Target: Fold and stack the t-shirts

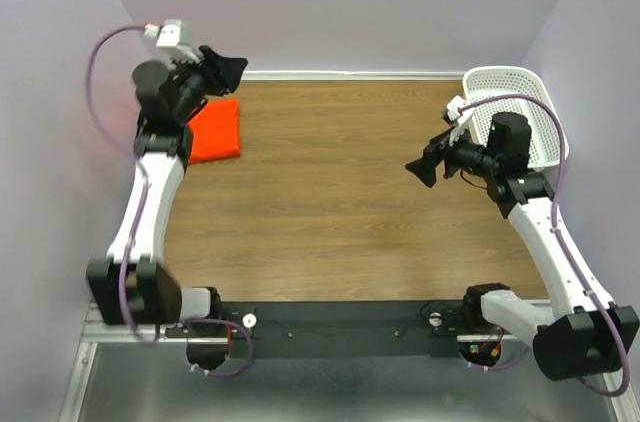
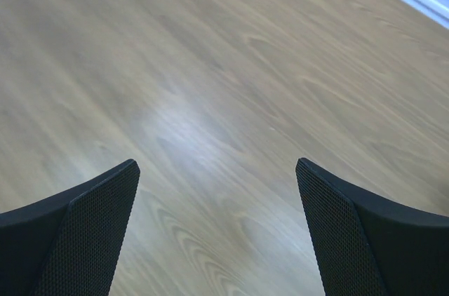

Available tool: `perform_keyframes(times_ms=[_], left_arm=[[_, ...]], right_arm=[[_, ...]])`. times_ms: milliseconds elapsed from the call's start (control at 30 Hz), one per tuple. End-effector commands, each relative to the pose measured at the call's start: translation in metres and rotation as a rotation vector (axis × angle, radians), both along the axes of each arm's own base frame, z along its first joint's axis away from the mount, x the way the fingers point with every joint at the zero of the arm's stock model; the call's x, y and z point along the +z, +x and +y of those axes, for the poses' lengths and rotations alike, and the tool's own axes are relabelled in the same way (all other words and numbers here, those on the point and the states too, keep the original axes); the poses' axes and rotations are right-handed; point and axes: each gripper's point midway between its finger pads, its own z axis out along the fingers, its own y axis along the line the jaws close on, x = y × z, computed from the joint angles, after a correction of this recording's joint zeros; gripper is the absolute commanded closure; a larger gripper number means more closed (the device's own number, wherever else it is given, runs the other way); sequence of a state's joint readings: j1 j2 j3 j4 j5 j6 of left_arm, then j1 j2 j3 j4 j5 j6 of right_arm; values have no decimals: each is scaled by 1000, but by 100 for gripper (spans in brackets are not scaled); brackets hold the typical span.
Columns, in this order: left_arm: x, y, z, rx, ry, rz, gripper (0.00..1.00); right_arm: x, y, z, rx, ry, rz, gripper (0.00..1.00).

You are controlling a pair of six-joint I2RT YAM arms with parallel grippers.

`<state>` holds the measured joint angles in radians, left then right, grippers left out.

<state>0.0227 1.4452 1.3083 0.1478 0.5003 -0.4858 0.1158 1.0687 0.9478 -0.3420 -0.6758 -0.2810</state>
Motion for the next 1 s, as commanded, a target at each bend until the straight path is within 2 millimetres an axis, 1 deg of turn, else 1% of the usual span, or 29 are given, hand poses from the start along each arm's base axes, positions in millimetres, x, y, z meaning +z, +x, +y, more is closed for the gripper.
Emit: perform_keyframes(times_ms=[0,33,67,100,133,167,200,233,267,300,333,367,400,433,500,533,633,667,700,767,833,900,967], left_arm=[[-18,-46,47,268,96,-72,22],[-17,-59,50,287,89,-83,12],[5,-84,57,331,74,-147,4],[2,-96,57,334,70,-141,1],[1,-115,56,330,65,-163,1],[-3,-125,49,293,69,-160,1],[-11,-131,45,271,73,-147,2],[-6,-144,42,251,75,-171,1],[-8,-149,40,237,100,-174,2],[-18,-154,36,209,118,-156,2],[-19,-159,34,196,137,-166,2],[-14,-168,32,190,151,-192,2],[-16,-172,33,188,175,-197,2],[-15,-178,33,189,186,-214,2],[-15,-183,35,201,210,-228,2],[-18,-186,38,212,234,-225,2],[-27,-187,49,269,280,-217,2],[-29,-187,52,280,291,-211,2],[-33,-187,54,293,303,-199,2],[-40,-188,56,297,325,-190,2],[-40,-189,57,300,322,-190,2],[-38,-190,56,299,319,-200,2],[-39,-191,58,308,321,-201,2]], right_arm=[[-11,16,-42,-276,-80,9,0],[-12,19,-51,-334,-94,9,0],[-11,19,-56,-371,-87,12,0],[-13,19,-59,-402,-83,15,0],[-8,22,-67,-456,-83,-9,0],[-6,22,-71,-491,-67,-9,0],[-1,27,-83,-572,-67,-35,0],[0,29,-91,-630,-58,-43,0],[4,30,-98,-678,-48,-58,0],[9,34,-116,-803,-33,-77,0],[10,34,-126,-863,-36,-86,0],[9,34,-133,-930,-7,-77,0],[8,36,-139,-978,2,-70,0],[9,36,-152,-1055,-9,-83,0],[8,38,-159,-1106,-9,-82,0],[6,40,-161,-1118,-13,-78,0],[3,41,-157,-1090,-23,-80,0],[2,41,-155,-1072,-27,-83,0],[-3,39,-155,-1055,-54,-85,0],[-4,37,-154,-1033,-72,-99,0],[-7,33,-152,-995,-101,-110,0],[-3,29,-152,-988,-102,-130,0],[-1,26,-155,-1000,-105,-144,0]])
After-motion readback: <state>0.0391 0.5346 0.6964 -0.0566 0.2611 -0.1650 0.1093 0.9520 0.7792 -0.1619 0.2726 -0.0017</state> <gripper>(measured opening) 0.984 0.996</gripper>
